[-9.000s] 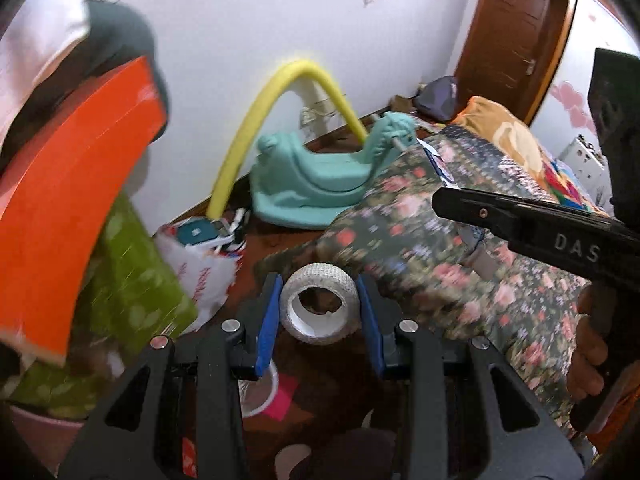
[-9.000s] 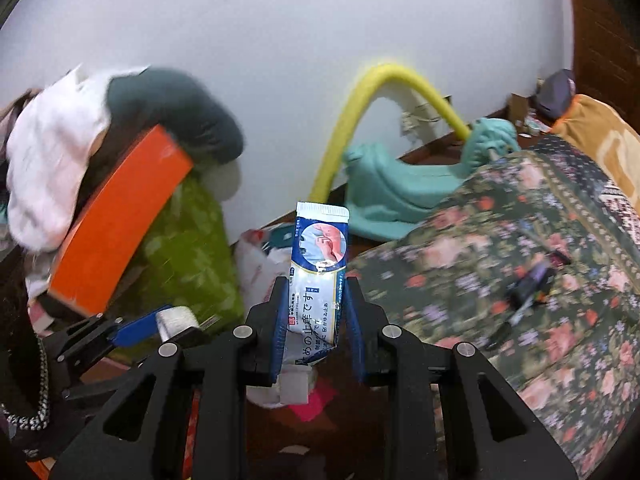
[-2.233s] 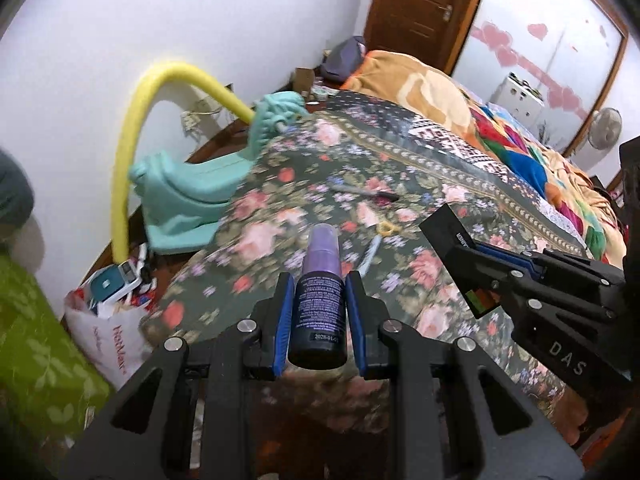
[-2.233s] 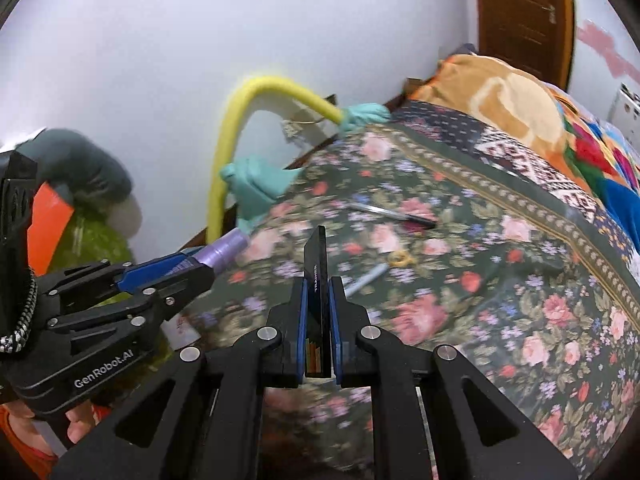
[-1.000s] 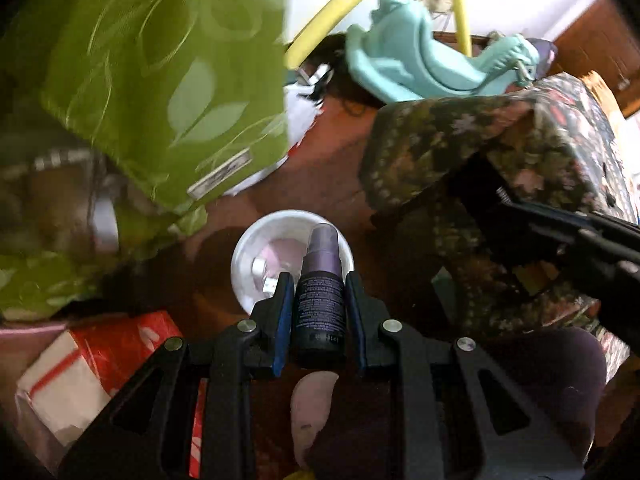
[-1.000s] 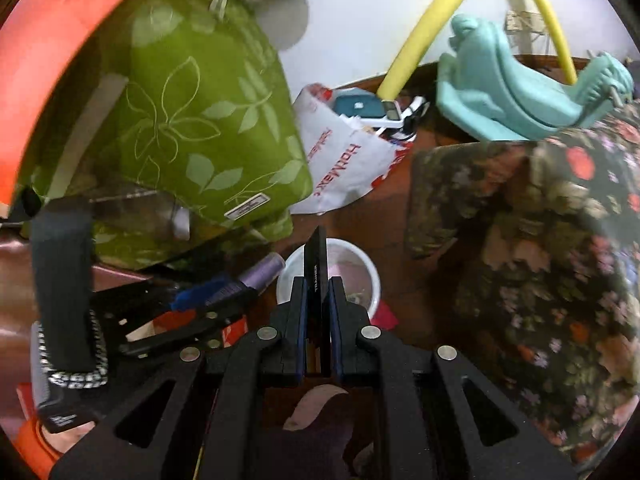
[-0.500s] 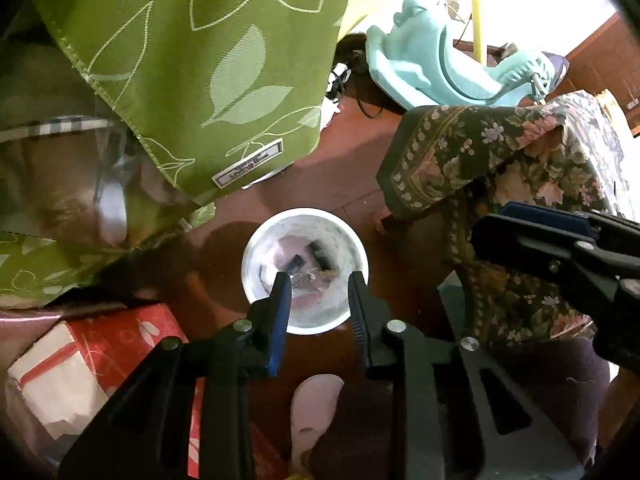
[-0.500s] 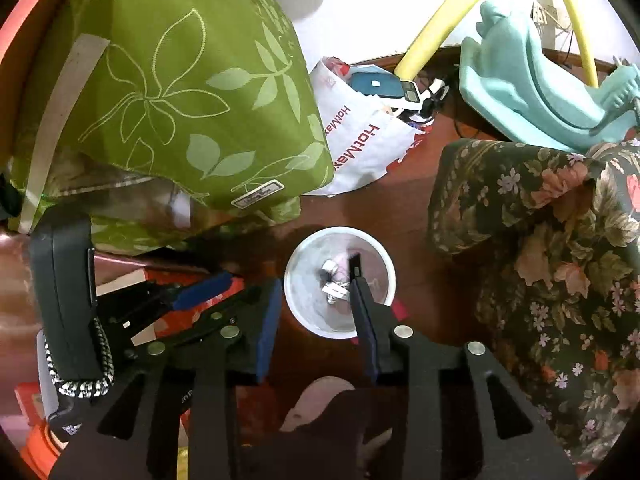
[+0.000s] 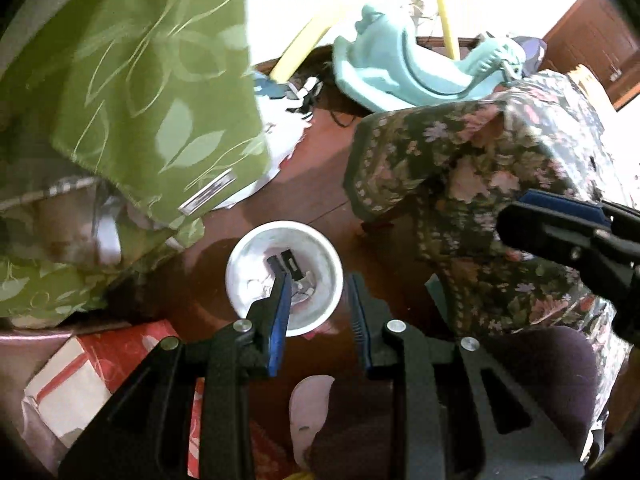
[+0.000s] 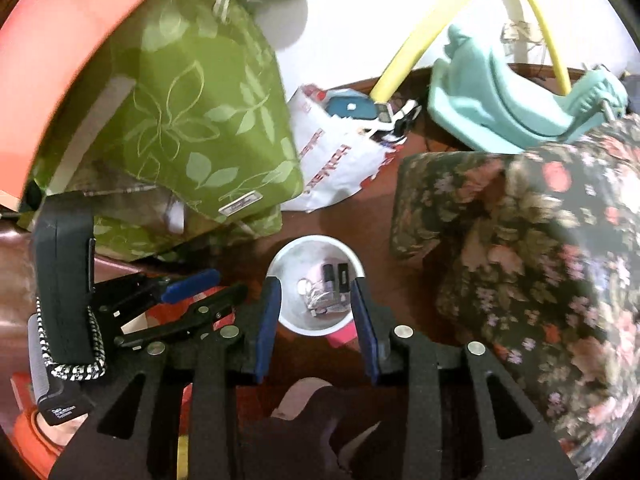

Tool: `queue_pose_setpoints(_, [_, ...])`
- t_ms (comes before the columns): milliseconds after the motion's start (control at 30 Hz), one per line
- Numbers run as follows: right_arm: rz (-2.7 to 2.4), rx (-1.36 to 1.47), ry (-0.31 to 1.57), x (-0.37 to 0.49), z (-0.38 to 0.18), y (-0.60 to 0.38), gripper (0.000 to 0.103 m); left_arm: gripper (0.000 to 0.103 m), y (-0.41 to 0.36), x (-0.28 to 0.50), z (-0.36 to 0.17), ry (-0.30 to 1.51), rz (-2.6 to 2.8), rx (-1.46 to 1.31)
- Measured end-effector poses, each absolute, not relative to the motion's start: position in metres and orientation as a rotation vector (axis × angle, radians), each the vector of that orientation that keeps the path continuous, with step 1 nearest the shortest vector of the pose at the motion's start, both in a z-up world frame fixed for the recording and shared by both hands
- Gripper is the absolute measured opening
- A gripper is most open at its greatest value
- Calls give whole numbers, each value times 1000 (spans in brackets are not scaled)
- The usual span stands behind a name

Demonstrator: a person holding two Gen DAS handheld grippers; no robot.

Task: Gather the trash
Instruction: 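Move both tools back over the items on the bedspread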

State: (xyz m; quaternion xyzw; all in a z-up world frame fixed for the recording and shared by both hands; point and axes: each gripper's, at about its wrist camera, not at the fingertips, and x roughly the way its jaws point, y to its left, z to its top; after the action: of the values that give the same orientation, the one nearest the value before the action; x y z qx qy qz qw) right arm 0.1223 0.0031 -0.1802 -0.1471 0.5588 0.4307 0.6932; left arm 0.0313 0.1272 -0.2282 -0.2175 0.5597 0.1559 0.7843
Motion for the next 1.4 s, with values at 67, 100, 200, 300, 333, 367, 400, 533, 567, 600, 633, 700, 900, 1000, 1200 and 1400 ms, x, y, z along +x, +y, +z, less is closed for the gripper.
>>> queue_pose_setpoints(67, [946,-304,1230,129,-171,-11,33,28,115,39,-219,1194,318,-447])
queue_pose_setpoints(100, [938,-295,1222,132,-168,-15,33,28,109,44,-214,1187,308,-437])
queue_pose_setpoints(200, [907,-266,1188,143,-155,-38,33,28,86,60,-196,1158,273,-402])
queue_pose_setpoints(300, [873,-239,1159,155,-145,-61,33,28,67,74,-180,1133,240,-373])
queue_pose_setpoints(333, [860,-225,1152,160,-142,-71,33,28,60,80,-175,1124,226,-361])
queue_pose_setpoints(367, [849,-215,1146,164,-139,-78,33,28,52,85,-169,1114,212,-348])
queue_pose_setpoints(400, [831,-204,1134,169,-136,-88,33,28,44,91,-164,1103,198,-336])
queue_pose_setpoints(533, [761,-181,1094,185,-126,-124,33,28,12,119,-144,1066,139,-288])
queue_pose_setpoints(567, [739,-177,1082,188,-124,-134,33,28,3,127,-140,1055,120,-277])
queue_pose_setpoints(600, [726,-174,1074,191,-122,-143,33,28,-3,131,-138,1049,109,-270])
queue_pose_setpoints(633, [711,-169,1067,195,-120,-152,33,28,-14,140,-134,1041,85,-254])
queue_pose_setpoints(700, [676,-153,1057,202,-118,-172,33,28,-27,151,-130,1036,56,-233])
queue_pose_setpoints(900, [588,-121,1046,224,-118,-221,33,28,-71,194,-126,1028,-46,-190])
queue_pose_setpoints(1000, [547,-105,1049,239,-121,-246,33,28,-87,213,-128,1031,-85,-180])
queue_pose_setpoints(1200, [493,-18,1073,267,-132,-284,33,28,-110,246,-144,1050,-154,-168])
queue_pose_setpoints(1400, [451,-14,1094,300,-153,-299,33,28,-127,275,-164,1079,-193,-144])
